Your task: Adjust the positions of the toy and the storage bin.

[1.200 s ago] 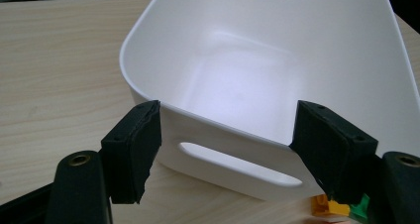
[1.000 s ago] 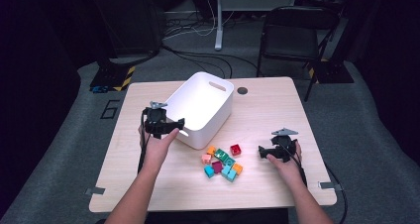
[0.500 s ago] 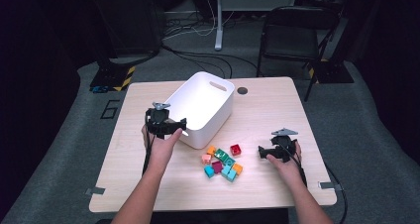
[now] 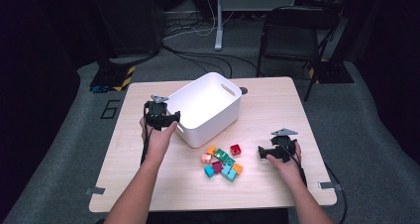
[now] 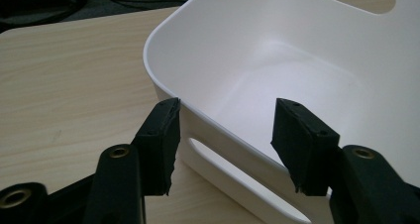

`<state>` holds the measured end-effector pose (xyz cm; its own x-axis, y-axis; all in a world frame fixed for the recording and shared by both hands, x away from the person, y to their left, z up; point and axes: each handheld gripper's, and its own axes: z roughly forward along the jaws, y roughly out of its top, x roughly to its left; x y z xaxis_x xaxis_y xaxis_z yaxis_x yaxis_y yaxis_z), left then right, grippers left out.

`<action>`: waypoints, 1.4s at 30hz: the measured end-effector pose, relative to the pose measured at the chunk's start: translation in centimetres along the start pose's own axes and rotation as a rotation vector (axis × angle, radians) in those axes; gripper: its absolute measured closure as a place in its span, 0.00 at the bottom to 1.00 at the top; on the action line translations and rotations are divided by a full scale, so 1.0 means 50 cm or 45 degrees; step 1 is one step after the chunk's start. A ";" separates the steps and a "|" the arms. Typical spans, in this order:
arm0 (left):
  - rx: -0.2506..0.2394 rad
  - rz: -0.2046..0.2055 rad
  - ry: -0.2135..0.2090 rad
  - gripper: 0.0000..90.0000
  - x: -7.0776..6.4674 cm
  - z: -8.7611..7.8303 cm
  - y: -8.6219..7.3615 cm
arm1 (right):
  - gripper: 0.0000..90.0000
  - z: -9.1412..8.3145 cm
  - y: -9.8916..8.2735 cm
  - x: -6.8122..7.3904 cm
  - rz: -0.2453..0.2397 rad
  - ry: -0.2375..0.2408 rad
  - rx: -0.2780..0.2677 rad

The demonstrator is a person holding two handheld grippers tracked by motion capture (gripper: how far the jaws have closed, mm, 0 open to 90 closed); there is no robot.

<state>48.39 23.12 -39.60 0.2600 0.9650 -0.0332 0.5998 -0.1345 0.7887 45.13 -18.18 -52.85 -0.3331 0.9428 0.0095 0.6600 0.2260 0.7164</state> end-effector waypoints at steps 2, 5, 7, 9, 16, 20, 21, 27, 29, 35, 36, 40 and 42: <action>-0.011 0.010 -0.003 0.56 0.006 0.002 0.004 | 0.00 0.000 0.000 0.000 -0.005 0.002 0.000; -0.035 0.036 0.009 0.67 0.014 0.006 0.014 | 0.00 0.000 0.000 0.001 -0.002 0.000 -0.004; -0.039 0.040 -0.002 0.74 0.023 0.007 0.019 | 0.00 0.000 0.000 0.000 -0.008 0.004 -0.001; -0.038 0.036 -0.021 0.75 0.032 0.011 0.023 | 0.00 -0.001 0.000 0.001 -0.005 0.003 0.001; 0.001 -0.061 -0.048 0.60 0.029 0.010 0.018 | 0.00 0.000 -0.001 0.001 -0.011 0.009 0.001; 0.025 -0.069 -0.042 0.46 0.009 0.001 0.002 | 0.00 0.000 -0.001 0.001 -0.012 0.011 0.001; 0.023 -0.065 -0.045 0.44 0.002 -0.002 -0.004 | 0.00 -0.001 -0.001 0.001 -0.012 0.011 0.001; 0.035 -0.014 -0.076 0.46 -0.026 -0.003 -0.019 | 0.00 -0.001 -0.001 0.003 -0.011 0.011 0.001; 0.032 0.000 -0.066 0.47 -0.025 -0.001 -0.018 | 0.00 -0.001 -0.001 0.003 -0.014 0.016 0.000; 0.071 0.044 -0.030 0.61 -0.014 0.014 -0.018 | 0.00 -0.001 -0.001 0.003 -0.014 0.017 0.000; 0.065 0.030 -0.042 0.63 -0.010 0.020 -0.019 | 0.00 -0.001 -0.001 0.003 -0.014 0.016 0.000; 0.061 0.015 -0.098 0.72 -0.001 0.027 -0.014 | 0.00 -0.001 -0.001 0.003 -0.009 0.015 -0.002; 0.065 0.021 -0.114 0.73 0.003 0.032 -0.010 | 0.00 -0.001 -0.001 0.003 -0.009 0.015 -0.002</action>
<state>49.34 22.96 -40.99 0.3355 0.9389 -0.0773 0.6322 -0.1636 0.7573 45.03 -18.04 -52.86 -0.3459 0.9382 0.0127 0.6566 0.2323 0.7175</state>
